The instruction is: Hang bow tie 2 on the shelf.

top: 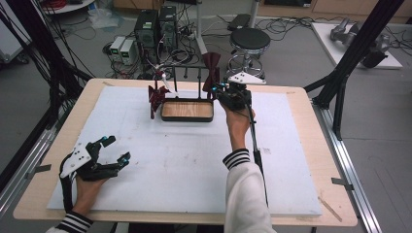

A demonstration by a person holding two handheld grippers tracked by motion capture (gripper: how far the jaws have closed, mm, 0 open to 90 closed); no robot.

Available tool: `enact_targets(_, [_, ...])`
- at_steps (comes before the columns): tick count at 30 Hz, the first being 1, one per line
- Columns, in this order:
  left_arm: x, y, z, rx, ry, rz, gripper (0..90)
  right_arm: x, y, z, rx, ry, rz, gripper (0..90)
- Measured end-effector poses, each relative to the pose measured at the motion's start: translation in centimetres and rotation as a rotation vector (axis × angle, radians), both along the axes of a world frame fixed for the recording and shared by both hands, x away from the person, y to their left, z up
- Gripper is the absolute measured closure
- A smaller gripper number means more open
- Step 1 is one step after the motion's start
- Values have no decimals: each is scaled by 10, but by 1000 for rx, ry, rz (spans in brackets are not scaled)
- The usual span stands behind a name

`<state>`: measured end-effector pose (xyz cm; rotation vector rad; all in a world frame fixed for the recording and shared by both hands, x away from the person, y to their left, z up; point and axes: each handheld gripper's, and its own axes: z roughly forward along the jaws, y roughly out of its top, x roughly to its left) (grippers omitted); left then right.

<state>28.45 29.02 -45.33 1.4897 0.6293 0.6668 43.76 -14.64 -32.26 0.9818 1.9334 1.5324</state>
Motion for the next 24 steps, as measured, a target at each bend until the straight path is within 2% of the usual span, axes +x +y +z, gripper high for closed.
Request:
enact_targets(18, [0,0,0,-2,-1,-1,164,15,7,-19,-12,71,12,841])
enact_targets(24, [0,0,0,-2,-1,-1,164,19,7,-24,-21,107,7,840])
